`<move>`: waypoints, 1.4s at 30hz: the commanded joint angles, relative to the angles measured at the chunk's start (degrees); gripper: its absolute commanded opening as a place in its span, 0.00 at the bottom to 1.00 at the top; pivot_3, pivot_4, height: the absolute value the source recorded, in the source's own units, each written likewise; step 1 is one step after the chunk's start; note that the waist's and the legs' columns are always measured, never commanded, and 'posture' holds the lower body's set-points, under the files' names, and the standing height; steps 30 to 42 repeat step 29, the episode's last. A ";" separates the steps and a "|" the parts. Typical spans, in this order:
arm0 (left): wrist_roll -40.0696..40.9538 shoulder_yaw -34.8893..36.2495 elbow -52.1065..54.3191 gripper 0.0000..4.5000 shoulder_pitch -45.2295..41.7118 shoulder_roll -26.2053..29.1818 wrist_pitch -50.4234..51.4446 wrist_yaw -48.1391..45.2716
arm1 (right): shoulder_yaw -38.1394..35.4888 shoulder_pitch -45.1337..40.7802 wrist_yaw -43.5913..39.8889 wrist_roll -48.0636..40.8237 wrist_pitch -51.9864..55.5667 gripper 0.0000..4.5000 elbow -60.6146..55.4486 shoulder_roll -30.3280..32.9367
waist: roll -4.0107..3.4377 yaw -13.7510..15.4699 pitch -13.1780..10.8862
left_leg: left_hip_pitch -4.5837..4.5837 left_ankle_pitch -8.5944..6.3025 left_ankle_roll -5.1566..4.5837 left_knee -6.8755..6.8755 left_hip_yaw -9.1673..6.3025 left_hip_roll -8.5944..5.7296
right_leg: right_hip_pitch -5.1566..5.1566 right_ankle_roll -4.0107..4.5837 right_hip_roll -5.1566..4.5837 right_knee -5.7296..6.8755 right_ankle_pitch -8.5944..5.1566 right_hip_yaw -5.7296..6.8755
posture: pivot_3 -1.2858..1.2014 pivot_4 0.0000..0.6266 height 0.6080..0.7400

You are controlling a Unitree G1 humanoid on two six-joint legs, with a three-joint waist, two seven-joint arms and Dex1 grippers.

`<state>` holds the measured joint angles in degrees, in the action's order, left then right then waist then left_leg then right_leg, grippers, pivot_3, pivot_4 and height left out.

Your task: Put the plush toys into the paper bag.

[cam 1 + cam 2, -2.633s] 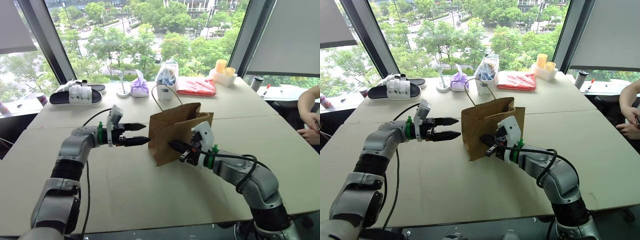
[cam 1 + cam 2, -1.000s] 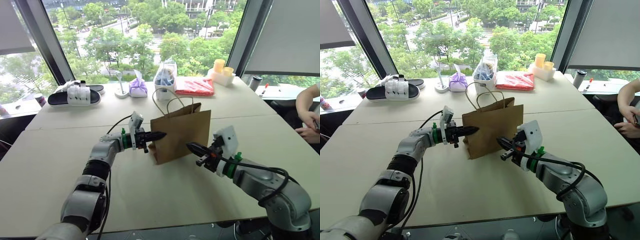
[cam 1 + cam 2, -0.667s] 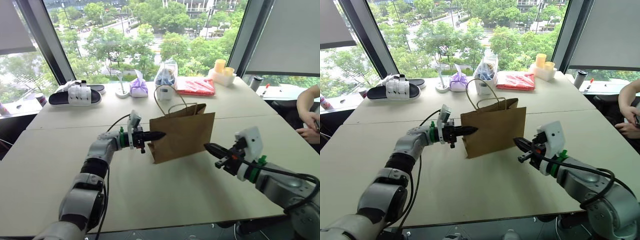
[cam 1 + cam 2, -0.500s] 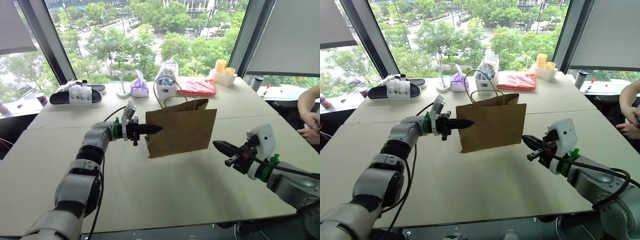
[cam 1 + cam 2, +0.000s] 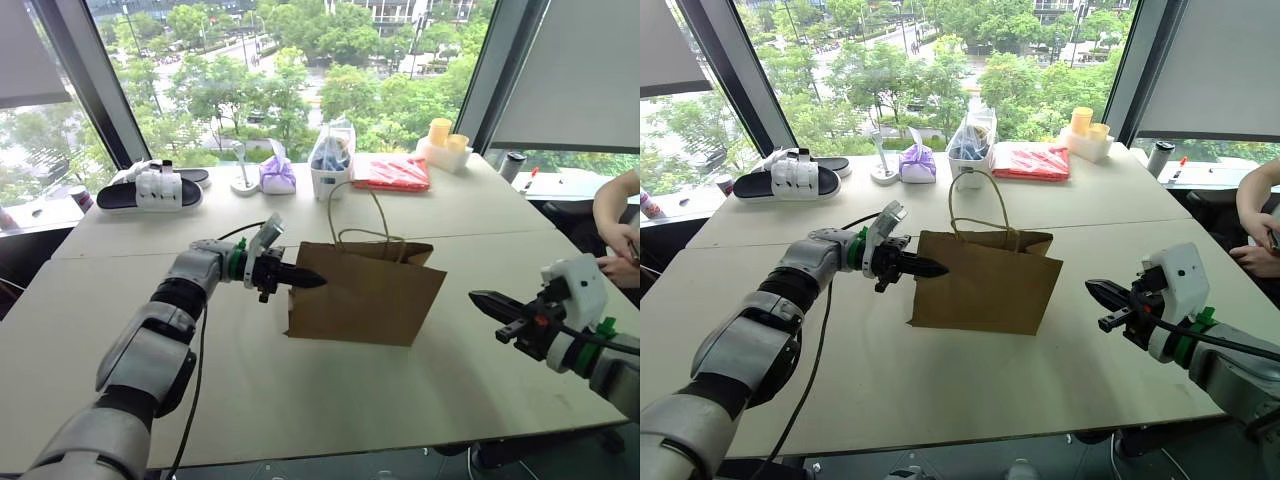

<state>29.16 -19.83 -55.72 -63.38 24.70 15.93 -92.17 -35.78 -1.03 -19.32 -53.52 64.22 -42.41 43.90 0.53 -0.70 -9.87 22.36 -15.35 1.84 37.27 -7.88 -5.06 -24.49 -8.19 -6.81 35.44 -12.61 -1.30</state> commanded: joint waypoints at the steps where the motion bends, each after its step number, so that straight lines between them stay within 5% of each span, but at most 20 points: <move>1: -0.04 -0.58 -2.35 0.00 -1.12 0.32 0.57 -0.33 | 0.07 -2.02 0.23 -1.57 -1.00 0.00 0.07 1.54 | 0.00 0.03 0.00 | 0.00 0.00 0.00 0.00 0.00 0.00 | 0.00 0.00 0.00 0.00 0.00 0.00 | 0.52 0.24 1.00; 5: -3.72 -1.24 -5.62 0.18 -1.43 1.33 1.86 -0.33 | 2.20 -4.39 1.14 -2.11 -1.15 0.00 0.66 1.62 | 0.03 -0.04 -0.02 | -0.01 0.00 0.00 0.01 0.01 -0.01 | 0.01 0.00 0.00 0.01 0.00 0.00 | 0.52 0.24 1.00; 12: -1.80 1.04 1.58 0.96 2.39 4.40 3.45 -0.33 | 3.69 -4.99 -1.96 -1.68 -1.29 0.00 3.32 5.09 | 0.05 0.03 -0.03 | 0.02 0.00 -0.01 0.01 0.00 -0.01 | 0.01 -0.01 0.00 -0.02 0.00 0.00 | 0.52 0.24 1.00; 13: -2.24 1.89 3.31 0.99 3.86 5.33 3.36 -0.33 | 4.05 -5.45 -2.47 -1.59 -1.60 0.00 3.83 5.67 | 0.05 -0.01 -0.03 | 0.02 0.00 -0.01 0.01 0.00 0.00 | 0.01 -0.01 0.00 -0.02 0.00 0.00 | 0.52 0.24 1.00; 18: -2.24 7.07 11.92 0.99 8.81 10.62 9.03 -0.14 | 5.72 -6.74 -3.78 0.01 -3.47 0.00 5.05 7.12 | 0.05 -0.35 -0.04 | -0.02 0.00 -0.01 -0.05 0.00 0.03 | -0.04 0.00 0.01 0.02 -0.01 0.00 | 0.52 0.24 1.00; 29: 10.56 24.56 50.32 0.99 25.50 22.58 34.54 12.98 | 12.47 -6.72 -10.02 2.09 -7.50 0.00 4.56 8.93 | 0.05 -0.12 -0.04 | 0.00 0.00 0.00 -0.03 -0.08 0.09 | -0.02 0.00 -0.02 -0.02 -0.01 -0.02 | 0.52 0.24 1.00; 42: 10.56 24.56 50.32 0.99 25.50 22.58 34.54 12.98 | 12.47 -6.72 -10.02 2.09 -7.50 0.00 4.56 8.93 | 0.05 -0.12 -0.04 | 0.00 0.00 0.00 -0.03 -0.08 0.09 | -0.02 0.00 -0.02 -0.02 -0.01 -0.02 | 0.52 0.24 1.00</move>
